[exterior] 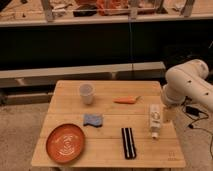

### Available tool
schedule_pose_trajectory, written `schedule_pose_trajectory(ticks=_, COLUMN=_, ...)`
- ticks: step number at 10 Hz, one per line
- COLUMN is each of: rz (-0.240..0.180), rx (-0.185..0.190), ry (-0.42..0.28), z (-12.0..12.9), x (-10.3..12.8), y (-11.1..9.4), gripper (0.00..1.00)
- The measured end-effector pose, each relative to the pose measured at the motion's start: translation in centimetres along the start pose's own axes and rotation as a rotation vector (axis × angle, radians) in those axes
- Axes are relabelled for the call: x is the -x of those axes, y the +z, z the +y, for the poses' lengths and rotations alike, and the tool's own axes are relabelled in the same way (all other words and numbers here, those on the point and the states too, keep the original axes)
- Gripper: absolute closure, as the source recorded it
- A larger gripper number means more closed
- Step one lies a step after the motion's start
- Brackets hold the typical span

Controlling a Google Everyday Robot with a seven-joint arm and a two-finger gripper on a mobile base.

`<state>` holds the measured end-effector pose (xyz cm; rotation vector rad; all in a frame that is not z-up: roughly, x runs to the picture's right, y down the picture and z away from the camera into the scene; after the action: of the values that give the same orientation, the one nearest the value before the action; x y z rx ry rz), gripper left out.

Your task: Place the ceramic cup in the ceramic bowl

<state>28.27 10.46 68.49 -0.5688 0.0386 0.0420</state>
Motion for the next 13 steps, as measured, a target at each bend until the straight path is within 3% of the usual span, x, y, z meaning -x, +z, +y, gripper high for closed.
schedule_pose_trajectory(ticks=11, rz=0.001, rx=0.000, ry=0.002, z=0.04, x=-0.13, y=-0.02, gripper=0.20)
schedule_pose_trajectory(ticks=13, rz=0.013, rx=-0.019, ry=-0.014, z=-0.61, x=0.09, y=-0.22, gripper=0.20)
